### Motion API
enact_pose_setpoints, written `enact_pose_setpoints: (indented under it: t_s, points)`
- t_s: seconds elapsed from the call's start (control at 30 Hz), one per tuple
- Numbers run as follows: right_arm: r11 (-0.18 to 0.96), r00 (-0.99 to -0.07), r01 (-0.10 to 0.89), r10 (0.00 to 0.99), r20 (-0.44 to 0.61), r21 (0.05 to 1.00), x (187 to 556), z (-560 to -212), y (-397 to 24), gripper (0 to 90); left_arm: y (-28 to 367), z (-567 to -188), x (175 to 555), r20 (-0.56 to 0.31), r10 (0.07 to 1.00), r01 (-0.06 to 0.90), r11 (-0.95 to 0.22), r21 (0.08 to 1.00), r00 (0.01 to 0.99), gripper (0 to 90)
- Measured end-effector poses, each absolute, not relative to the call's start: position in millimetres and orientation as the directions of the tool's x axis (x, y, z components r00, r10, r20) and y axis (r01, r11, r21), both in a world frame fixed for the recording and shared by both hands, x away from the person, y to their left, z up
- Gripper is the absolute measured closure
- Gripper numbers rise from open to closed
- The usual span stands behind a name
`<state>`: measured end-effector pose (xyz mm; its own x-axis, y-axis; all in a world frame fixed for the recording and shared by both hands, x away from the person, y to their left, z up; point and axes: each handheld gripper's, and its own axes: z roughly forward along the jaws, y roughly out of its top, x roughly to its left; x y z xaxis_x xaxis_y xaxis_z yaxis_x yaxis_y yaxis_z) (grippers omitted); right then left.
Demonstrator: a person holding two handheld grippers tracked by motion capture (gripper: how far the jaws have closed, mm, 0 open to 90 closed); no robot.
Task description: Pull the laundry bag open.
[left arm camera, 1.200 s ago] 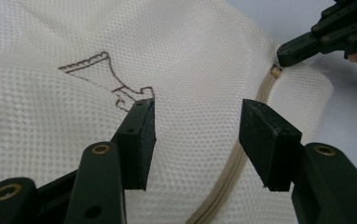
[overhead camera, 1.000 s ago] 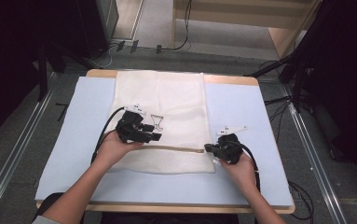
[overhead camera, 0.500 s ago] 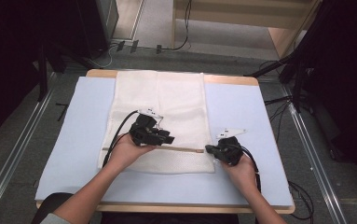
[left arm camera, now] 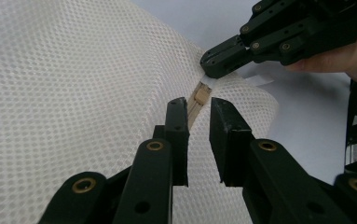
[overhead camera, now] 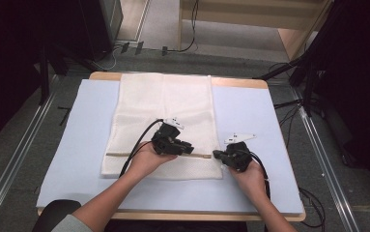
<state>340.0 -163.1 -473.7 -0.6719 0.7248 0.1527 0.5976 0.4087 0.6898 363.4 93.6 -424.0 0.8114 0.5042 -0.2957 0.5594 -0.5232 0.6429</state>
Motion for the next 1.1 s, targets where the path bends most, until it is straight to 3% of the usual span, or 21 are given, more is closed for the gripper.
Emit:
enact_pose_setpoints:
  t_s: [0.53,1.1]
  points:
    - [0.414,-0.670,0.594,0.729,0.140,0.689,338.8,-473.0,-161.5,90.0,57.1,-452.5,367.7,-0.327,0.507,0.592,-0.555,0.584,0.798,78.8]
    - [0.410,-0.667,0.597,0.731,0.143,0.689,338.7,-473.2,-161.4,90.0,36.9,-466.3,370.8,-0.329,0.504,0.591,-0.552,0.588,0.799,81.2]
